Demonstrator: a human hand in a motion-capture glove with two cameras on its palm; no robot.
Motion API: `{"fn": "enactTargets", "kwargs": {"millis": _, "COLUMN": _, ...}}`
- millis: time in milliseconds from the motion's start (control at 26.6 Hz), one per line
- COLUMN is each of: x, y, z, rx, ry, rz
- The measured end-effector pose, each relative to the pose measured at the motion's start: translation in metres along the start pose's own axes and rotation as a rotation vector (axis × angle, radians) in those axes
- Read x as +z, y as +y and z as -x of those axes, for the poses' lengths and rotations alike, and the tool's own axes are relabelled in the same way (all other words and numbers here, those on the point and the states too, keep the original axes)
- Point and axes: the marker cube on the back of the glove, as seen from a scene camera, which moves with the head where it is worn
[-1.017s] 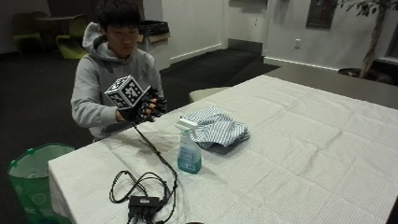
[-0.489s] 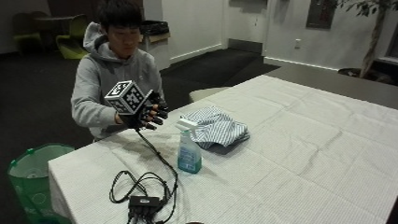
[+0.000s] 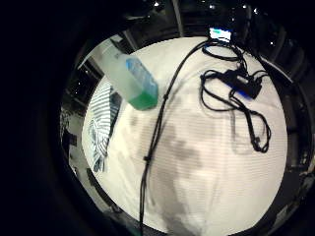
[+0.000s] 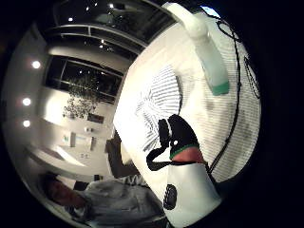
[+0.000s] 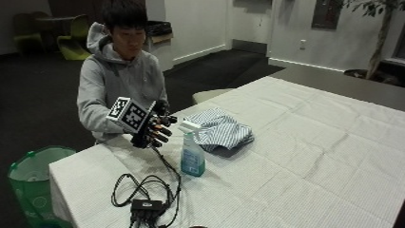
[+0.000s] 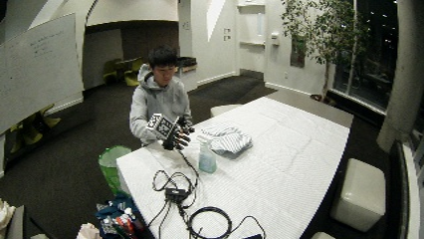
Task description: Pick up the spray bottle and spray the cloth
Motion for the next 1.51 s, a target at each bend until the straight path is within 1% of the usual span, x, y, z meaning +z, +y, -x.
{"fn": "enactTargets", "kwargs": {"millis": 151, "x": 0.007, "y": -0.015, "z": -0.01, "rx": 0.044, "ry": -0.058, "rz": -0.024}}
{"fn": "enactTargets", "kwargs": {"millis": 377, "x": 0.022, "y": -0.03, "z": -0.014, "rx": 0.104, "ry": -0.127, "rz": -0.018}}
{"fn": "enactTargets", "kwargs": {"millis": 753, "x": 0.042, "y": -0.059, "z": -0.017, "rx": 0.171, "ry": -0.233, "rz": -0.032}}
{"fn": "enactTargets", "kwargs": {"millis": 1205, "x": 0.061, "y": -0.092, "z": -0.018, "rx": 0.212, "ry": -0.371, "rz": -0.086}}
{"fn": "enactTargets", "kwargs": {"millis": 1506, "x": 0.063, "y": -0.118, "z": -0.017, "rx": 0.223, "ry": -0.425, "rz": -0.112}}
